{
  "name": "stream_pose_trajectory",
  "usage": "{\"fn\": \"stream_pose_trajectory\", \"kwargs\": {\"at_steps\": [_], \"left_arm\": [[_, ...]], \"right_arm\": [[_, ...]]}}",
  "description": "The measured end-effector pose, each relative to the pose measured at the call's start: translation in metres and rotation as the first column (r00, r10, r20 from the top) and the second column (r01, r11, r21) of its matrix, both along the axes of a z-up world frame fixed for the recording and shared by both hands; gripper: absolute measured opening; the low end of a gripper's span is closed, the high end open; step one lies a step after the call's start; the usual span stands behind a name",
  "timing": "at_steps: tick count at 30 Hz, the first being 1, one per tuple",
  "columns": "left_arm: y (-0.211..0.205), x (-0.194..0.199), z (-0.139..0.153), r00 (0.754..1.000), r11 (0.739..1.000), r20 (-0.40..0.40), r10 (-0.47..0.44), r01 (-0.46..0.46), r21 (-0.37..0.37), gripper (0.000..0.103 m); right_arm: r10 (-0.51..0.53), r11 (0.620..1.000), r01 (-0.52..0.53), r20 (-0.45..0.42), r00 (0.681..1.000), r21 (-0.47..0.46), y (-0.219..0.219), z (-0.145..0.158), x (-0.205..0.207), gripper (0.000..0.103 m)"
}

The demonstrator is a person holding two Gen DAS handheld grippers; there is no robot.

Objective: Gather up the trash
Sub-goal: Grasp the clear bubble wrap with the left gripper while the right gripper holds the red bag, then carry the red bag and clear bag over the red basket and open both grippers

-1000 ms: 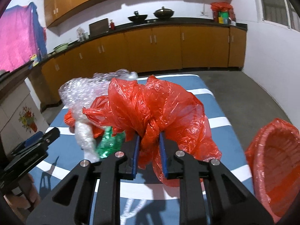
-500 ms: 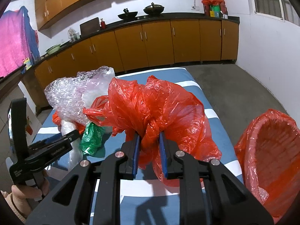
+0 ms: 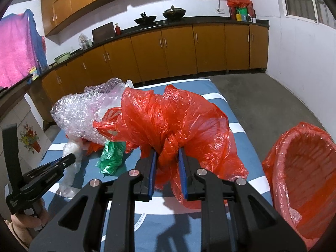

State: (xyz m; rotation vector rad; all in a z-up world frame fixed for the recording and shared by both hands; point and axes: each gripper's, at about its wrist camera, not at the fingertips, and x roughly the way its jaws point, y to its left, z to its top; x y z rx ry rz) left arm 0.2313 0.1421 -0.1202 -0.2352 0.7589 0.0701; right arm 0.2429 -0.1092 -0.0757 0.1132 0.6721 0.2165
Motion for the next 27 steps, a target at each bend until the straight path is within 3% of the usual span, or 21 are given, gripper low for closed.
{"fn": "stream_pose_trajectory", "kwargs": {"at_steps": [14,27], "left_arm": [[0.016,-0.051,0.047,0.991,0.999,0.126,0.035,-0.033,-0.016,0.011],[-0.029,-0.062,0.098,0.970,0.996,0.232,-0.077,0.085,-0.022,0.011]], "right_arm": [[0.008,1.000,-0.009,0.049,0.999,0.014,-0.018,0.017,-0.024,0.020],[-0.043,0.999,0.041,0.081,0.996,0.030,-0.050,0.031,-0.048,0.020]]}}
